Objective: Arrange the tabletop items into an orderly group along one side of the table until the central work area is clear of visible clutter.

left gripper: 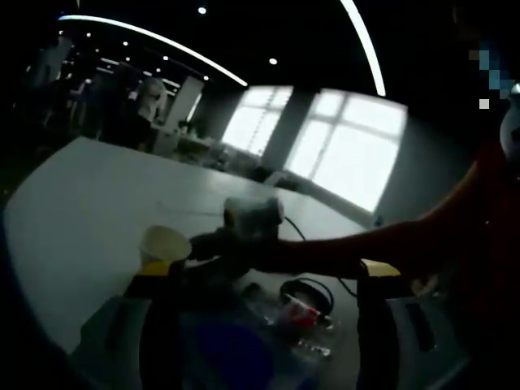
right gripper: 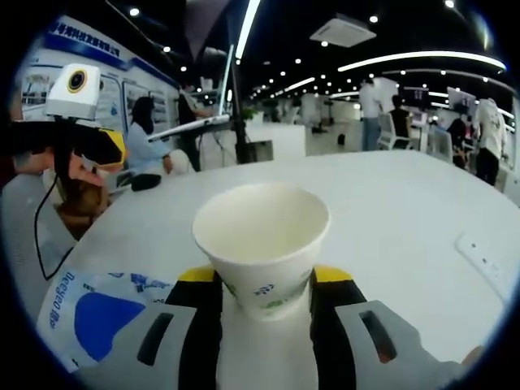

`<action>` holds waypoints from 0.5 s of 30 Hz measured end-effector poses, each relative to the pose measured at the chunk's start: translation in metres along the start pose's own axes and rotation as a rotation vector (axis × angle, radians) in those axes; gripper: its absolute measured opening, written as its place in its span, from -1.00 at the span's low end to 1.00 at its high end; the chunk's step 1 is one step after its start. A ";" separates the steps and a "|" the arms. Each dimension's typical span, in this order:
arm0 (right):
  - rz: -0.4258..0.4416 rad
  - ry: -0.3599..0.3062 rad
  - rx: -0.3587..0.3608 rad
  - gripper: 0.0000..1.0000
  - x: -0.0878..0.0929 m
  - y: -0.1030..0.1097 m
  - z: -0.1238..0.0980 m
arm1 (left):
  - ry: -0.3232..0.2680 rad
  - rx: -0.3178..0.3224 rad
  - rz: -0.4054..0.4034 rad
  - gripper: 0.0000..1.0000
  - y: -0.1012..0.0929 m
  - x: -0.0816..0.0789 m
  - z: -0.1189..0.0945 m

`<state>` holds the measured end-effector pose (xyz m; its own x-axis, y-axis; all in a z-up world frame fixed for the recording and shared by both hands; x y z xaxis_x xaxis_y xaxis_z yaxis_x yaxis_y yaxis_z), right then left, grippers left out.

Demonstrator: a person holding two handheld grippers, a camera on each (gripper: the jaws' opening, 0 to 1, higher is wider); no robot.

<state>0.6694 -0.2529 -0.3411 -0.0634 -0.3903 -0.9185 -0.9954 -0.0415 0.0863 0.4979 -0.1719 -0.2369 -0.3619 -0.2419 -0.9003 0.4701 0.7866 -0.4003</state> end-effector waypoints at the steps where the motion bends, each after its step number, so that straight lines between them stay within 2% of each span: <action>1: -0.002 0.001 -0.003 -0.18 0.000 0.000 0.000 | 0.000 0.000 0.000 0.74 0.000 0.000 0.000; 15: -0.021 0.015 -0.036 -0.18 0.000 0.009 0.003 | -0.001 -0.002 0.002 0.73 0.000 0.000 0.000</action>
<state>0.6601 -0.2504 -0.3411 -0.0413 -0.4029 -0.9143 -0.9933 -0.0826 0.0813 0.4981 -0.1719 -0.2373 -0.3601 -0.2405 -0.9014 0.4696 0.7881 -0.3979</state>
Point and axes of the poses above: the point that each gripper's makers call its tool centre point, and the gripper's own axes: z roughly forward along the fingers, y roughly to its left, x roughly out of its underside, the point moved 9 cm from there along -z, roughly backward along the fingers, and after that the axes turned 6 degrees about -x, right-handed, at the moved point
